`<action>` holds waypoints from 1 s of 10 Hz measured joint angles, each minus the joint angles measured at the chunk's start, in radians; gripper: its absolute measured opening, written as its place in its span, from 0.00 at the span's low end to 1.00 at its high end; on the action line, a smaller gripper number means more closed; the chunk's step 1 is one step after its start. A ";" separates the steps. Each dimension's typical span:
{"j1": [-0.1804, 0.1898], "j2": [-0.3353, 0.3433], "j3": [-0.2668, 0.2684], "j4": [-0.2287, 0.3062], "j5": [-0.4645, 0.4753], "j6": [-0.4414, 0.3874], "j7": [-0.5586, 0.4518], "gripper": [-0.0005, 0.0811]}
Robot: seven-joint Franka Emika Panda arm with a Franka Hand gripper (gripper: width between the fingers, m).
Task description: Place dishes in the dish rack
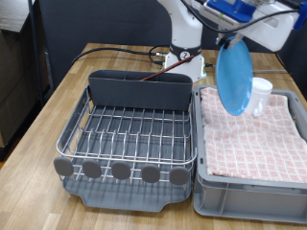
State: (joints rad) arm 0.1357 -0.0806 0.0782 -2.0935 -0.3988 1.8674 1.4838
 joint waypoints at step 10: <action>-0.089 -0.063 -0.158 -0.030 -0.215 0.139 -0.429 0.04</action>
State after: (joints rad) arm 0.0471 -0.1434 -0.0799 -2.1234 -0.6138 2.0065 1.0545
